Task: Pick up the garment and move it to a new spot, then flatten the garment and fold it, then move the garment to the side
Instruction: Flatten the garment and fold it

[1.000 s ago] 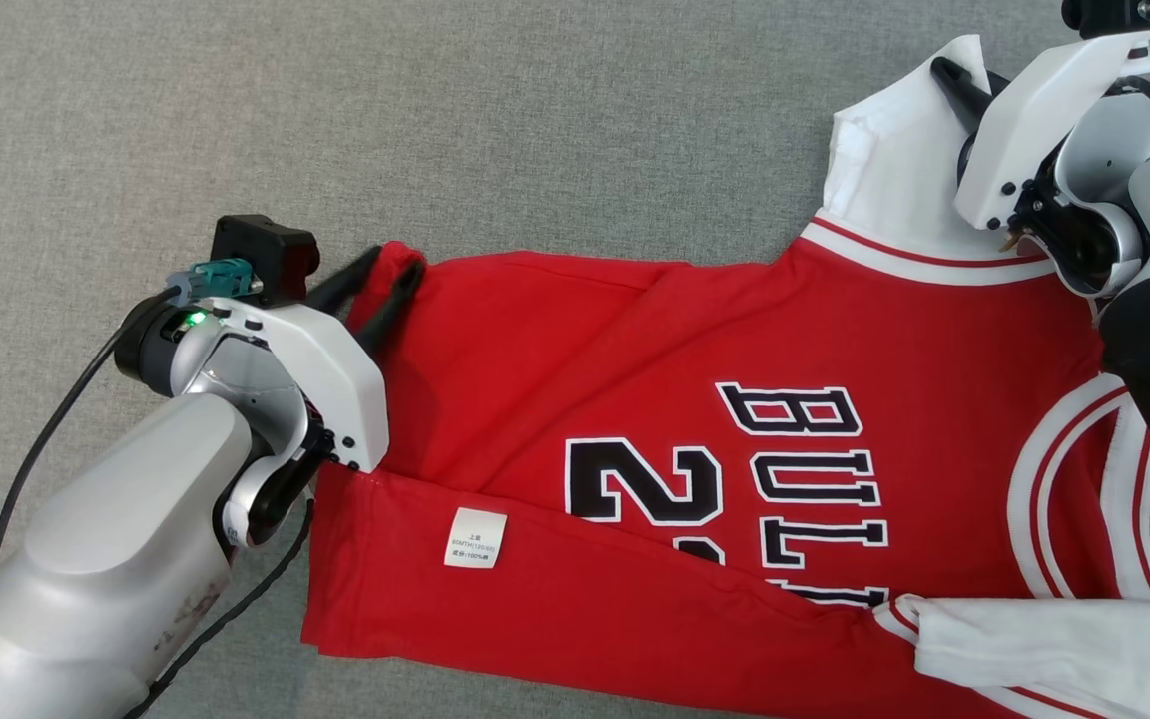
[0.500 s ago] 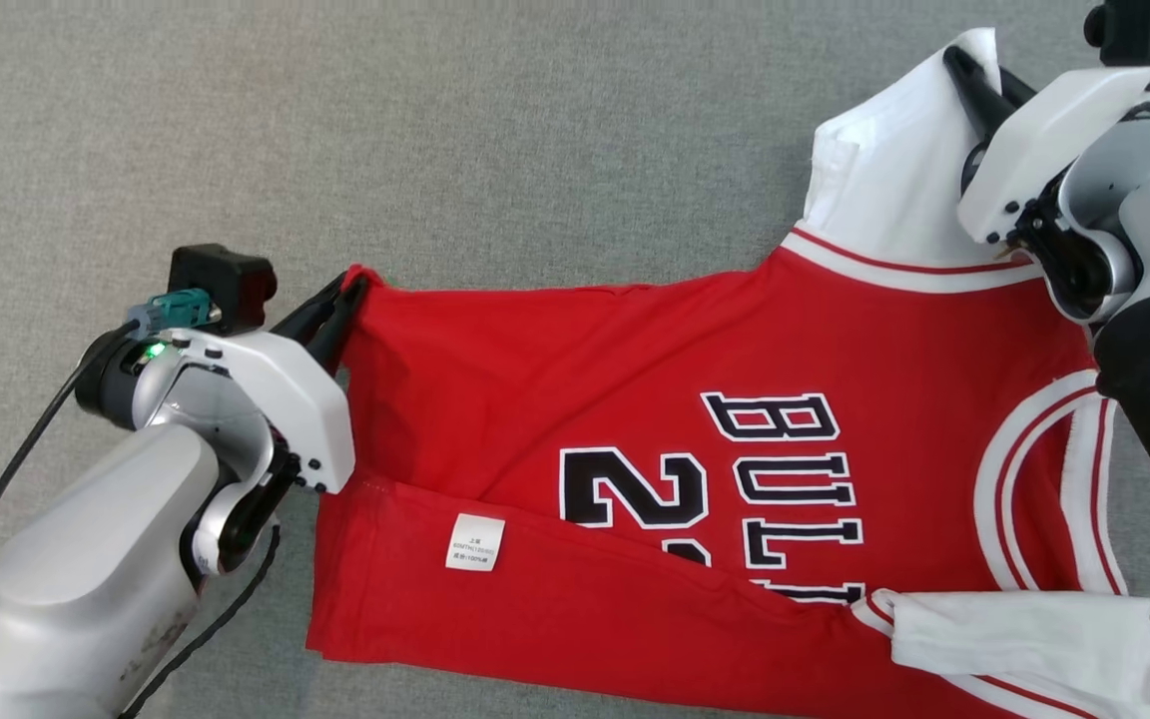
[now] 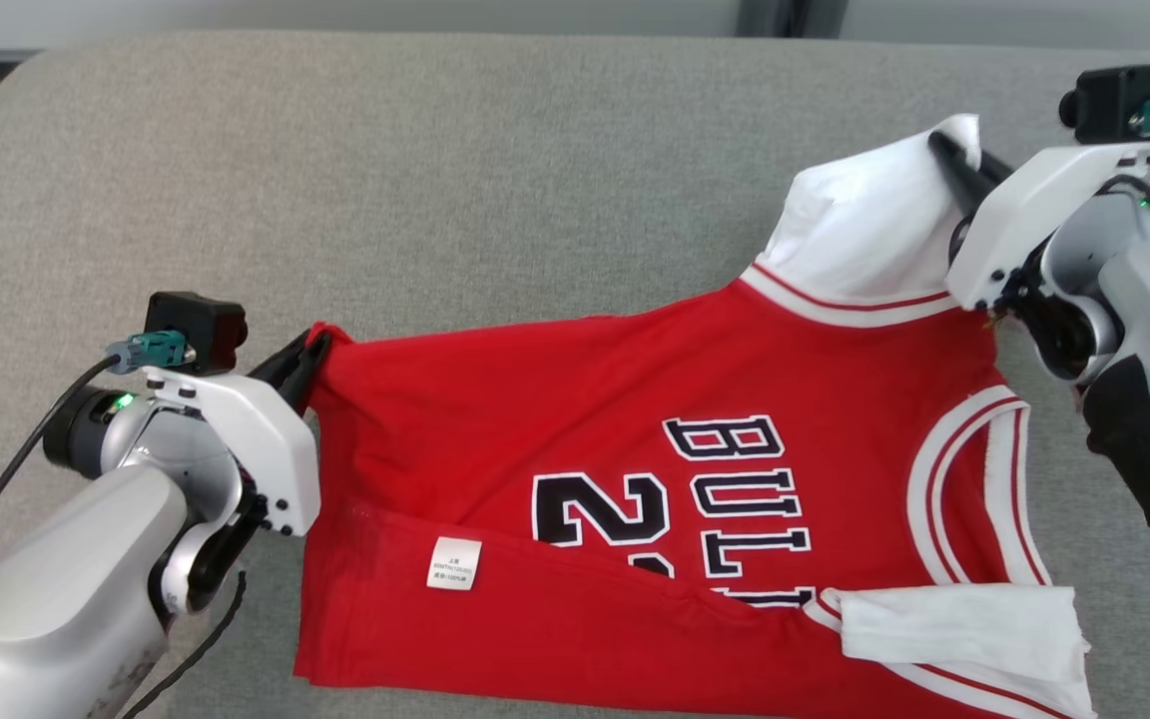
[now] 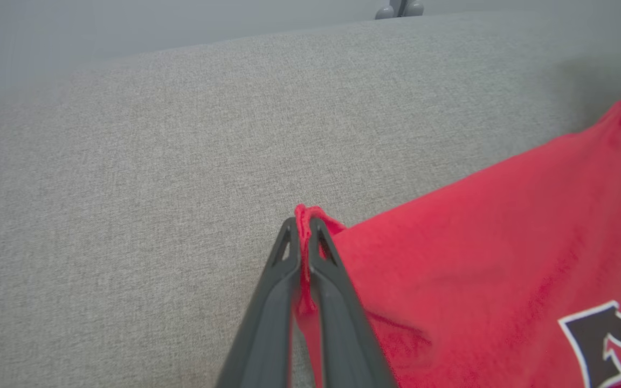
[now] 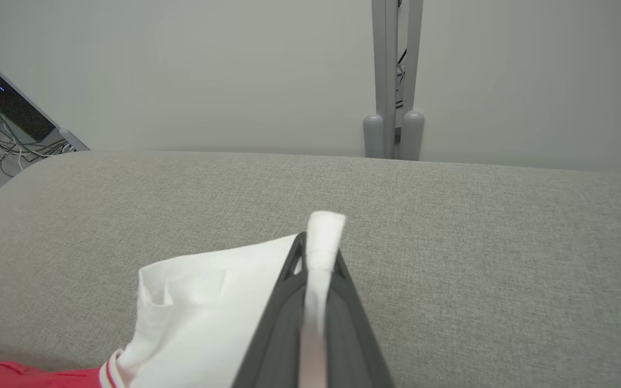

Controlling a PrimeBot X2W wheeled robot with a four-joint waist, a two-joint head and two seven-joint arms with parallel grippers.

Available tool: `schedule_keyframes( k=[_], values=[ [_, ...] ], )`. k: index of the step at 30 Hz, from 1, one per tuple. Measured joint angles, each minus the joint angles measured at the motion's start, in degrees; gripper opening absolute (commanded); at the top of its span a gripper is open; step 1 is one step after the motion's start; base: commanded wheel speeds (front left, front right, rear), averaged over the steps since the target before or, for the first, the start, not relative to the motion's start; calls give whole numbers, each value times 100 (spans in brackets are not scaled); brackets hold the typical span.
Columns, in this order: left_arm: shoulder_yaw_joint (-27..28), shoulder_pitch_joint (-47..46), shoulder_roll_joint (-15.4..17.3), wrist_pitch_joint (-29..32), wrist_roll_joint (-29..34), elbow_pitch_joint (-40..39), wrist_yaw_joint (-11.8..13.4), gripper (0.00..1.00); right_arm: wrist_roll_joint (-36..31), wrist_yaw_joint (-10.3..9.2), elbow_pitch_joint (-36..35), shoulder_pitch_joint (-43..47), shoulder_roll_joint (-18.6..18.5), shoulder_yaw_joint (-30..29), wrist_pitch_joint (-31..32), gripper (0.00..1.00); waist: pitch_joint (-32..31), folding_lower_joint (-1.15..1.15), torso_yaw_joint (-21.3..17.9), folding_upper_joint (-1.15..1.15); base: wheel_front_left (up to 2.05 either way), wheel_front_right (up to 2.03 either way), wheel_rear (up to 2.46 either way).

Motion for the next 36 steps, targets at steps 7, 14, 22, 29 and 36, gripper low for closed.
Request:
schedule_keyframes(
  k=[7, 14, 22, 29, 36],
  values=[
    [-49, 221, 346, 770, -566, -182, -335, 0, 375, 0, -308, 347, -203, 488, 702, 0, -398, 0, -141, 0, 0, 0, 0],
    [-110, 314, 558, 1702, -1168, -123, -739, 0, 770, 0, -891, 612, -524, 909, 1325, 0, -787, 0, -300, 0, 0, 0, 0],
    [-283, 170, 470, 2685, -1614, 392, -1159, 0, 1251, 0, -1535, 919, -838, 1303, 2183, 0, -1058, 0, -496, 0, 0, 0, 0],
    [-436, -35, 283, 3227, -1758, 861, -1390, 0, 1529, 0, -2046, 1157, -1048, 1524, 2670, 0, -1203, 0, -668, 0, 0, 0, 0],
    [-494, -50, 291, 3467, -1873, 992, -1503, 0, 1712, 0, -2342, 1323, -1272, 1594, 2982, 0, -1264, 0, -762, 0, 0, 0, 0]
  ],
)
